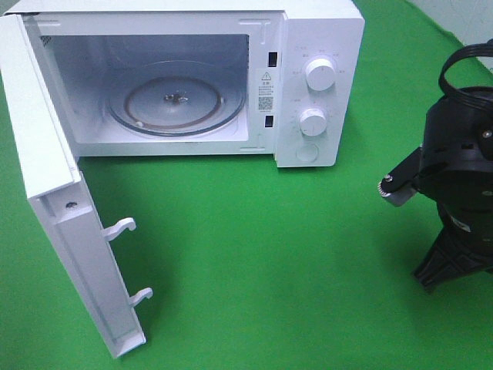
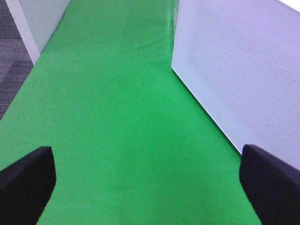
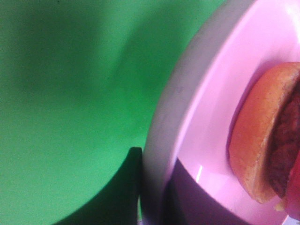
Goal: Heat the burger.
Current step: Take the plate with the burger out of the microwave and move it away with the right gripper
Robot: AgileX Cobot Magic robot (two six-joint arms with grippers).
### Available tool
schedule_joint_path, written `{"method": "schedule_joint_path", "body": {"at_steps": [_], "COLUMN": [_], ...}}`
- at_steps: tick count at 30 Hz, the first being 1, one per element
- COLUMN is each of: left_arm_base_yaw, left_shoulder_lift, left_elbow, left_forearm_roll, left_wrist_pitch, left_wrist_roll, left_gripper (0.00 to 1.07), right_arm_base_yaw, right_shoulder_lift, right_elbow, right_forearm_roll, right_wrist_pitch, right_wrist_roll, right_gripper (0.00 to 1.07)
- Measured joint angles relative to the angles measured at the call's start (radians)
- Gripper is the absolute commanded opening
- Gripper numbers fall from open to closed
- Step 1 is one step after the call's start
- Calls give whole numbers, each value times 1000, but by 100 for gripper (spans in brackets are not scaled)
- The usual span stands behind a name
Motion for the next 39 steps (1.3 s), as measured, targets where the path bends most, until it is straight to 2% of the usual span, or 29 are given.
{"method": "schedule_joint_path", "body": {"at_steps": [9, 27, 39], "left_arm_base_yaw": [0, 0, 0], "left_shoulder_lift": [0, 0, 0], "left_elbow": [0, 0, 0], "left_forearm_roll": [0, 0, 0], "left_wrist_pitch": [0, 0, 0], "left_wrist_roll": [0, 0, 0], "left_gripper": [100, 100, 100], "right_arm_base_yaw": [-9, -113, -113], "right_shoulder_lift": [44, 208, 303], "right_elbow": [-1, -3, -4], "right_forearm_roll": [-13, -52, -75], "right_wrist_pitch": [-38, -156, -202], "right_wrist_roll": [42, 109, 151], "right_gripper": [0, 0, 0]}}
